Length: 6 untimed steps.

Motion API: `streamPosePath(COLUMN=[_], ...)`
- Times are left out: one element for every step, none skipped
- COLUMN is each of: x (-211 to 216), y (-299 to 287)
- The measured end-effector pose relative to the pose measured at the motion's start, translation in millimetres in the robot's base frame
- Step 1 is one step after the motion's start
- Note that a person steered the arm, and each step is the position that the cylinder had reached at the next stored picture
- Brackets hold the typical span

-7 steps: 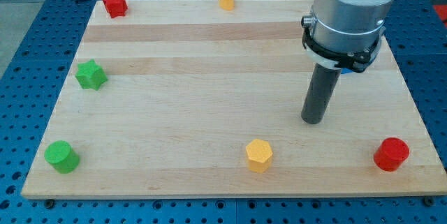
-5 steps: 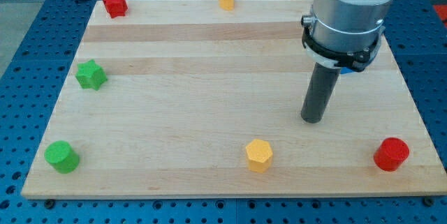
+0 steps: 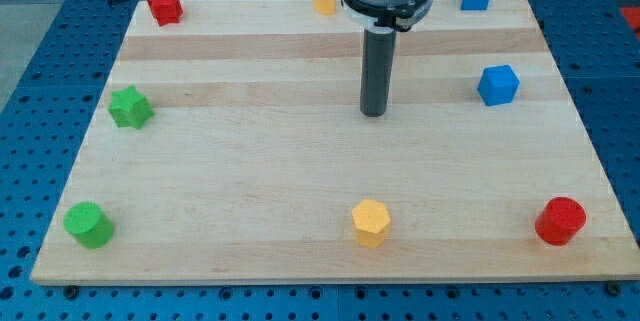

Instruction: Point your arm to the yellow hexagon

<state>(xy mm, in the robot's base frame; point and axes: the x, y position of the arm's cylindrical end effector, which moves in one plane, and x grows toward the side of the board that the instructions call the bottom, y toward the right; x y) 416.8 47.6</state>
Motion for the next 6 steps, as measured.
streamPosePath(x=[0, -2, 6, 41, 46, 47], y=[1, 8, 8, 8, -3, -4])
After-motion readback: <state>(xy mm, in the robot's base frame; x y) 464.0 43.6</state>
